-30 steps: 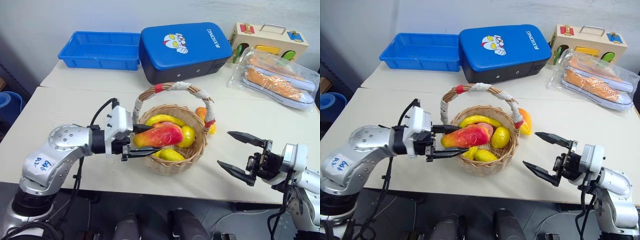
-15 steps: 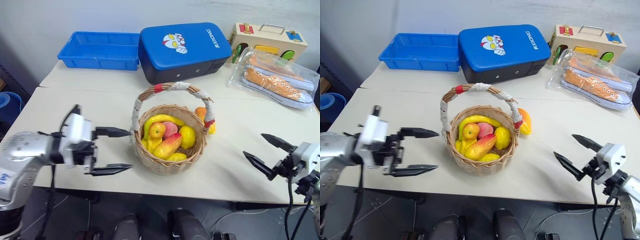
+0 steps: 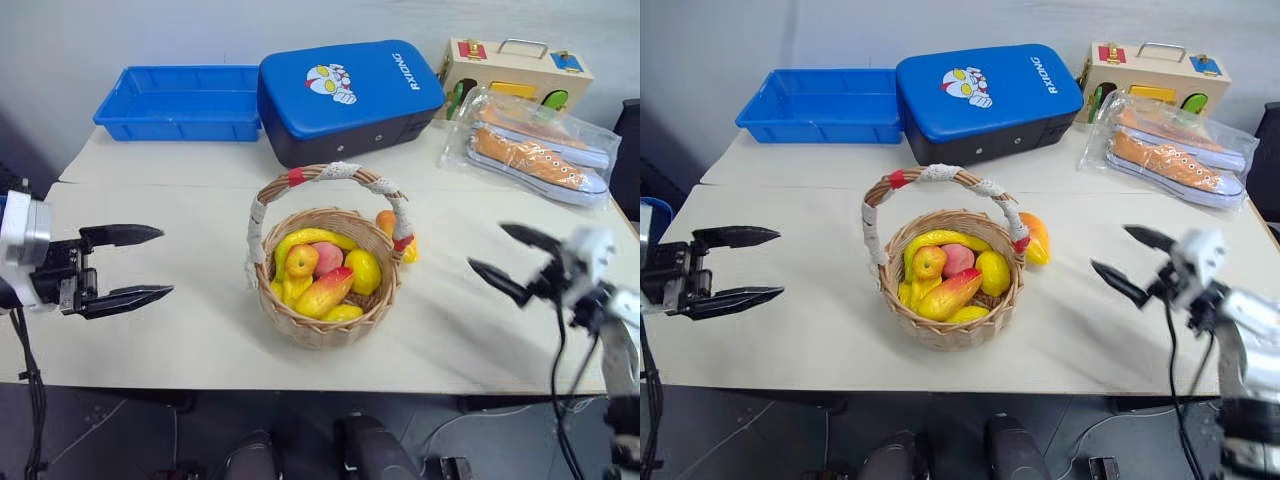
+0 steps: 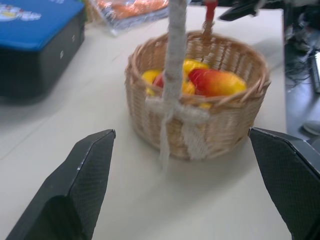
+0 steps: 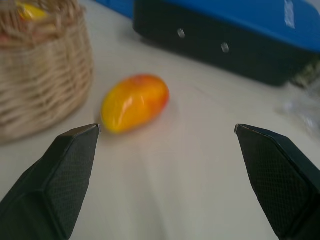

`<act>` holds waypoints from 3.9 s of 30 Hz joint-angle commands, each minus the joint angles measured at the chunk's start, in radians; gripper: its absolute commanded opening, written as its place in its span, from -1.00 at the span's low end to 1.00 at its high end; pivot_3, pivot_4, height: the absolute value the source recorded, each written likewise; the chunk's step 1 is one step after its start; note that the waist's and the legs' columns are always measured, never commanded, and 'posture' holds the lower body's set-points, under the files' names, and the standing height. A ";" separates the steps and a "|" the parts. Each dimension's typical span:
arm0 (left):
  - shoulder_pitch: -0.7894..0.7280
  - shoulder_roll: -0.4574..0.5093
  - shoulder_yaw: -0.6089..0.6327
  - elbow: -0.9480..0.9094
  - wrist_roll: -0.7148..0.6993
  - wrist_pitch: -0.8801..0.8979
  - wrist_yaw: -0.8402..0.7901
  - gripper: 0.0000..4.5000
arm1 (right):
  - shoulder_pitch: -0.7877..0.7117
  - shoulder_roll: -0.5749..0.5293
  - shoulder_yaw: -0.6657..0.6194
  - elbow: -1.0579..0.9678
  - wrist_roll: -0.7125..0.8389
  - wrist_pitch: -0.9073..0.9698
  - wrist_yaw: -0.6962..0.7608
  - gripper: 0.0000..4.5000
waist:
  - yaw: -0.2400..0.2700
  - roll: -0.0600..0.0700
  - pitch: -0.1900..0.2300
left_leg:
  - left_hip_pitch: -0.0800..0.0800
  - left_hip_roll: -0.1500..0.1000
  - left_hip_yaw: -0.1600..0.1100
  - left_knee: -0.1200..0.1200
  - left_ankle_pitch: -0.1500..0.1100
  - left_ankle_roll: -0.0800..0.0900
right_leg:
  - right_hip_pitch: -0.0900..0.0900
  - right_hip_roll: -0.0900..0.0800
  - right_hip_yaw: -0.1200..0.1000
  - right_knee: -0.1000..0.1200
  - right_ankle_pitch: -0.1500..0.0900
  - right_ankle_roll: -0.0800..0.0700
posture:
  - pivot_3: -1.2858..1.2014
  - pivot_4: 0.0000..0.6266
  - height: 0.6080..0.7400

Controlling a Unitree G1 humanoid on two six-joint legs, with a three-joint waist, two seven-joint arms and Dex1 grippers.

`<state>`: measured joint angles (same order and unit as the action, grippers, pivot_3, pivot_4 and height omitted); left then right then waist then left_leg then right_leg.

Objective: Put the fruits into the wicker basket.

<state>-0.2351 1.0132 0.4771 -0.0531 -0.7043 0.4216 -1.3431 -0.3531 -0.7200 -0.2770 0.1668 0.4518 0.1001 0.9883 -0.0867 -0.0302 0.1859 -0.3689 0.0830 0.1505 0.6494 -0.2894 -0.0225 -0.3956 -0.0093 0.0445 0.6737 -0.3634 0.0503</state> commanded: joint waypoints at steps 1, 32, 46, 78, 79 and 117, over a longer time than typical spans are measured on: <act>-0.095 0.019 -0.045 0.018 -0.020 0.052 0.027 0.99 | -0.152 -0.030 0.099 -0.022 -0.053 0.280 -0.121 1.00 | 0.001 0.000 0.000 | -0.001 0.000 0.000 0.000 0.001 -0.001 | -0.001 0.000 0.000 0.001 0.000 0.000 | 0.03 -0.52 1.00; -0.281 -0.012 -0.171 0.129 0.022 0.058 -0.115 1.00 | -0.433 -0.068 0.213 0.265 -0.117 0.305 0.236 0.27 | -0.004 0.000 0.000 | -0.023 0.001 0.009 0.013 0.000 -0.001 | -0.032 0.002 0.008 0.021 -0.001 0.002 | 0.03 -0.52 1.00; 0.169 -0.193 -0.033 -0.227 -0.058 0.056 0.080 1.00 | 0.235 -0.258 -0.116 -0.601 0.390 0.557 0.326 0.27 | -0.008 -0.002 0.002 | 0.001 0.001 0.006 0.011 -0.002 0.001 | -0.003 0.002 0.010 0.013 -0.002 0.003 | 0.03 -0.52 1.00; 0.141 -0.164 -0.051 -0.286 -0.102 0.083 0.156 1.00 | -0.100 -0.127 0.105 -0.084 0.121 0.065 0.456 0.99 | -0.010 -0.004 0.002 | 0.000 -0.001 0.002 0.000 -0.002 0.006 | 0.005 0.002 0.009 -0.012 0.003 0.004 | 0.03 -0.52 1.00; 0.136 -0.163 -0.055 -0.288 -0.105 0.087 0.156 1.00 | -0.165 -0.101 0.134 -0.022 0.098 0.029 0.479 0.99 | -0.013 -0.004 0.002 | 0.001 -0.002 0.003 0.000 0.000 0.006 | 0.005 0.002 0.009 -0.012 0.005 0.004 | 0.03 -0.52 1.00; -0.116 -0.220 -0.247 -0.135 -0.066 0.068 0.138 1.00 | 0.068 -0.080 -0.248 -0.192 0.222 0.136 0.048 -0.90 | 0.027 -0.001 0.004 | -0.003 -0.002 0.001 0.001 0.001 0.004 | 0.003 0.002 0.009 -0.012 0.004 0.005 | 0.03 -0.52 1.00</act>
<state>-0.3232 0.7923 0.2434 -0.2033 -0.7874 0.5092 -1.1852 -0.2946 -0.8108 -0.4443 0.0155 0.6819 0.2749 1.1158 -0.0599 -0.0312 0.1898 -0.3713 0.0813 0.1510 0.6508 -0.2887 -0.0185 -0.3921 -0.0069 0.0538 0.6625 -0.3594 0.0548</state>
